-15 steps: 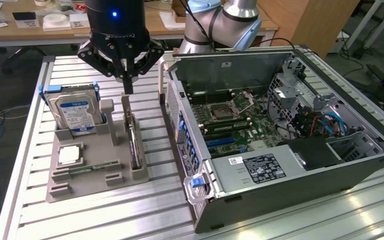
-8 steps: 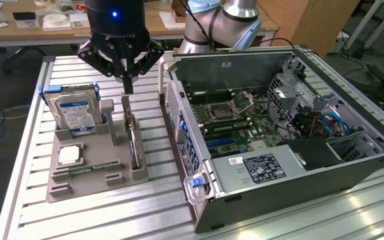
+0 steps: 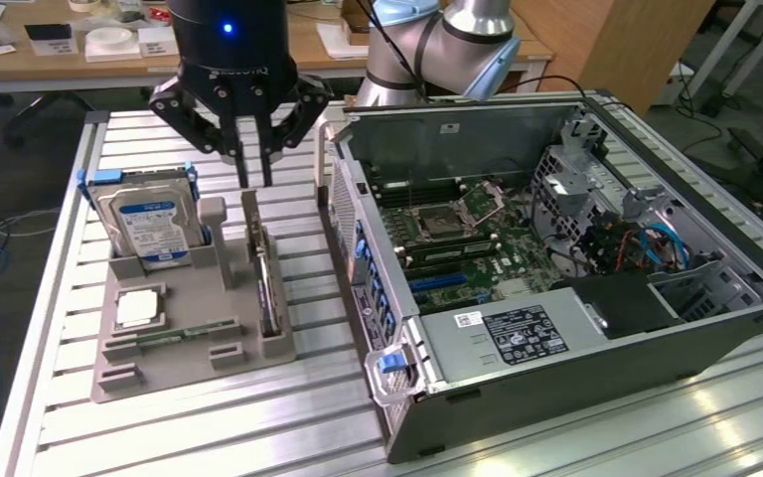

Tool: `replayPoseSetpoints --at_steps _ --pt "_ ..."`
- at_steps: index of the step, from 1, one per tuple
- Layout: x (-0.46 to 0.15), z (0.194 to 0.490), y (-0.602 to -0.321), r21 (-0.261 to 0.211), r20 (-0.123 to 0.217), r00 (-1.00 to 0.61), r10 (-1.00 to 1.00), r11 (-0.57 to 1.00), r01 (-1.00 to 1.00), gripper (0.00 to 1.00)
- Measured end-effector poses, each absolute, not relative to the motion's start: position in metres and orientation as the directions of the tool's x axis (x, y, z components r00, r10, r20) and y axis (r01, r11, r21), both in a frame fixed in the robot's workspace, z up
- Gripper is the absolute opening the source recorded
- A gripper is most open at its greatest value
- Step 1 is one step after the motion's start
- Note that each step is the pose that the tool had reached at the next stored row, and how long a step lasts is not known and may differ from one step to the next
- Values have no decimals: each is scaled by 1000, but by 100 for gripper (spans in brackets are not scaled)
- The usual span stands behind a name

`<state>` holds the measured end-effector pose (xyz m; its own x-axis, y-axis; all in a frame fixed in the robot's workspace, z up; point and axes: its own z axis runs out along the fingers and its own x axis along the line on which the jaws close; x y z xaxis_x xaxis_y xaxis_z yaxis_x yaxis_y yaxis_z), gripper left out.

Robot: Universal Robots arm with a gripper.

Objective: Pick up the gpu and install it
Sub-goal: 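Pick up the gpu and move the gpu toward the slot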

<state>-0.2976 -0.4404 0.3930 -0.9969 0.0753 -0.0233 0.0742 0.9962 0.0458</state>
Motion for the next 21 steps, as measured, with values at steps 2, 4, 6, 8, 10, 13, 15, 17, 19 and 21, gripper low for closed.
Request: replayPoseSetpoints --at_steps 2,4,6,8,10,13,15,17,19,21 --pt "-298 393 -440 46 -23 -997 75 996 74 29" --pt "-298 393 -440 46 -23 -997 75 996 74 41" --pt "-298 393 -440 46 -23 -997 75 996 74 47" --pt "-298 393 -440 46 -23 -997 75 996 74 58" --pt "-298 393 -440 46 -23 -997 75 996 74 58" --pt "-300 390 -440 46 -23 -998 60 997 59 65" --pt "-300 389 -440 46 -23 -999 32 998 31 65" --pt "-300 387 -440 45 -23 -999 23 999 22 65" --pt "-301 384 -436 45 -23 -1000 21 999 20 65" --pt "-301 382 -431 45 -23 -1000 21 999 20 65"
